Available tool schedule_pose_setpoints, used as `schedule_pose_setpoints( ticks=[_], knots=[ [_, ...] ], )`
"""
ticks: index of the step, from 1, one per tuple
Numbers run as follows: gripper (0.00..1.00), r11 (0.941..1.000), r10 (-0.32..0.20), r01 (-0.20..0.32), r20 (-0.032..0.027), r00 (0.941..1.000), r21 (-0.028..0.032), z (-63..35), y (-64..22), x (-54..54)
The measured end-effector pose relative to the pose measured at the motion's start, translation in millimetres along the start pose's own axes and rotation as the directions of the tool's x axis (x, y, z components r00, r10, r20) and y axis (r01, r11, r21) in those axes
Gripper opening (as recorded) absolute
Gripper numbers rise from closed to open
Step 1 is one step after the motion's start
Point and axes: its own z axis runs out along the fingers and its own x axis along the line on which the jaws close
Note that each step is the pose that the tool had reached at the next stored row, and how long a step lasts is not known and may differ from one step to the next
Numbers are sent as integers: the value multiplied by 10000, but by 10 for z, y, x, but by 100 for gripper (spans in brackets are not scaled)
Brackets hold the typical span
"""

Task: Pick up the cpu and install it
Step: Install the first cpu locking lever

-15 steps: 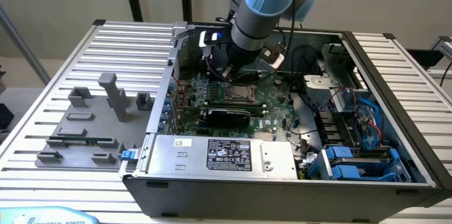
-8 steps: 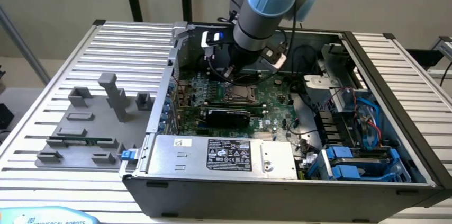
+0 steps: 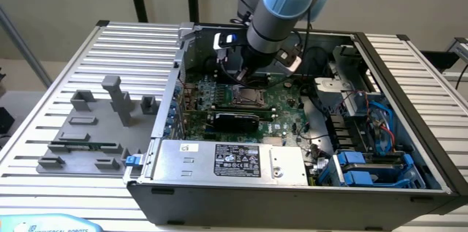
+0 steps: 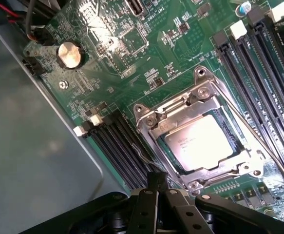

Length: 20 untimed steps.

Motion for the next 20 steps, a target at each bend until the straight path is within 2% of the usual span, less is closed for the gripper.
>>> schedule_pose_setpoints(
  ticks=[9, 20],
  knots=[
    [11, 10000, -2, 2, 9, 10000, -4, 14, 86, 48],
    [11, 10000, -24, 24, 19, 10000, -1, 53, 152, 73]
  ],
)
